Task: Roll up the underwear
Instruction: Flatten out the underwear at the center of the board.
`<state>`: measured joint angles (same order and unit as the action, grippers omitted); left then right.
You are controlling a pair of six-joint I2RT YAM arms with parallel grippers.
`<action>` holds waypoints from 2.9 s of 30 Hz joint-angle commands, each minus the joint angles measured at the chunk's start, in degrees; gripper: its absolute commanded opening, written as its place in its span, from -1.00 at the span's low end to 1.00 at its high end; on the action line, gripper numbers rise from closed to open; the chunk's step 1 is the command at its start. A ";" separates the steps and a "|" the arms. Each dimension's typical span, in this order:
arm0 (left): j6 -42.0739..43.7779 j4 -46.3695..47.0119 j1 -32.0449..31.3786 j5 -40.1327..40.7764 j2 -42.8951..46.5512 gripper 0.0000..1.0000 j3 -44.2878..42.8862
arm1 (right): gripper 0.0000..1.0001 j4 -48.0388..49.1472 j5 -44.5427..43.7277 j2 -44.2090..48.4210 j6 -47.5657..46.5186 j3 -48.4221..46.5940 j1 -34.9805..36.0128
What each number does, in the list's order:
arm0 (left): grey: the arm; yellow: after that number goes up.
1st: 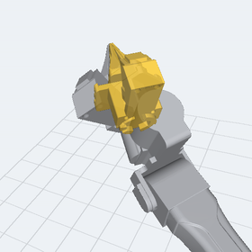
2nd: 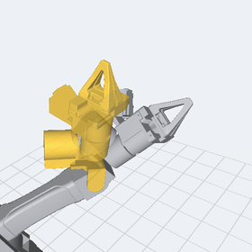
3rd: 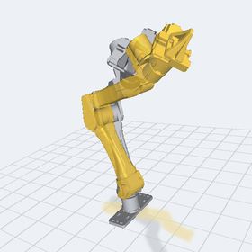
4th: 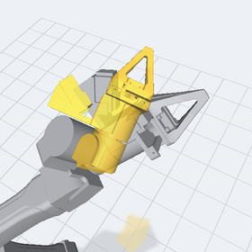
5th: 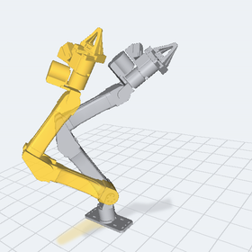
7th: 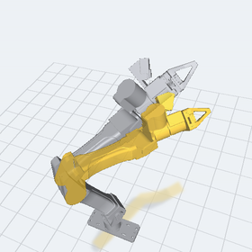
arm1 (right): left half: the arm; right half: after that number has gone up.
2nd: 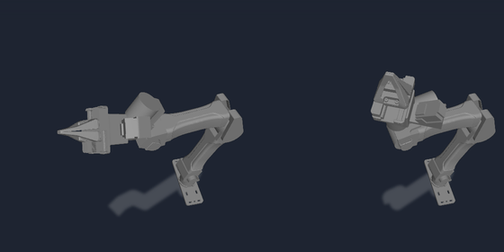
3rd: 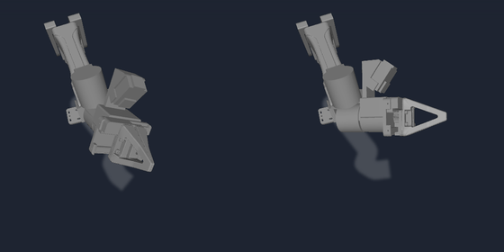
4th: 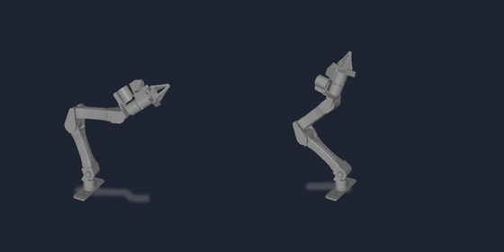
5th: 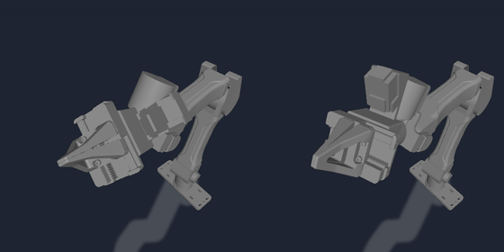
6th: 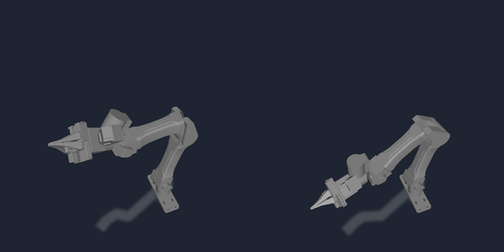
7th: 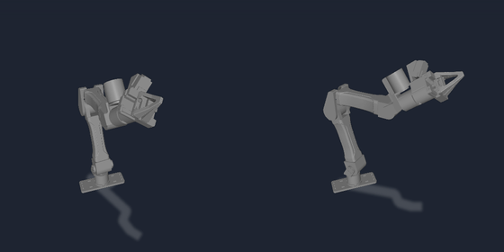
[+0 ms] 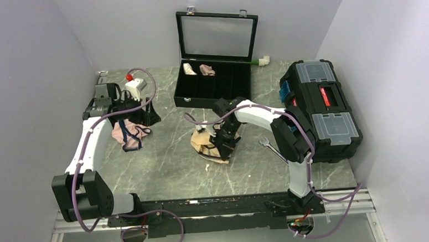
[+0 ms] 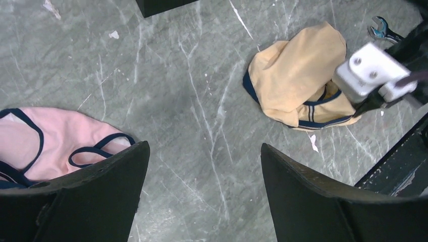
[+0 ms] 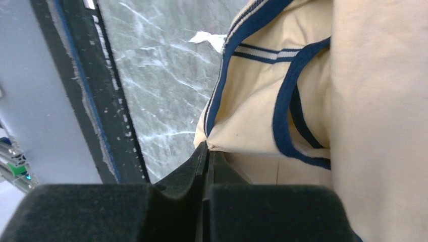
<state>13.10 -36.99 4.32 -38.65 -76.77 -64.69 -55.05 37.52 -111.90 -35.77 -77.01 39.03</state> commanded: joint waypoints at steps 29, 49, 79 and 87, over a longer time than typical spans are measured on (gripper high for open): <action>8.10 28.12 -33.36 -2.41 -1.99 0.66 7.82 | -1.00 -27.82 13.37 5.89 2.50 -36.19 -12.87; -6.99 37.80 -37.78 17.26 -7.79 0.85 16.46 | -1.00 -24.90 11.45 5.20 5.24 -37.04 -15.66; -12.67 42.56 -40.48 15.43 -15.95 0.61 16.57 | -1.00 -17.12 12.32 8.46 8.64 -28.95 -20.42; -16.74 44.47 -40.60 14.77 -17.78 0.72 15.38 | -1.00 -13.65 8.77 7.66 11.48 -26.92 -21.97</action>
<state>-0.19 4.32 -35.94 -22.85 -93.71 -47.24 -72.10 47.75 -105.43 -26.24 -104.53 18.20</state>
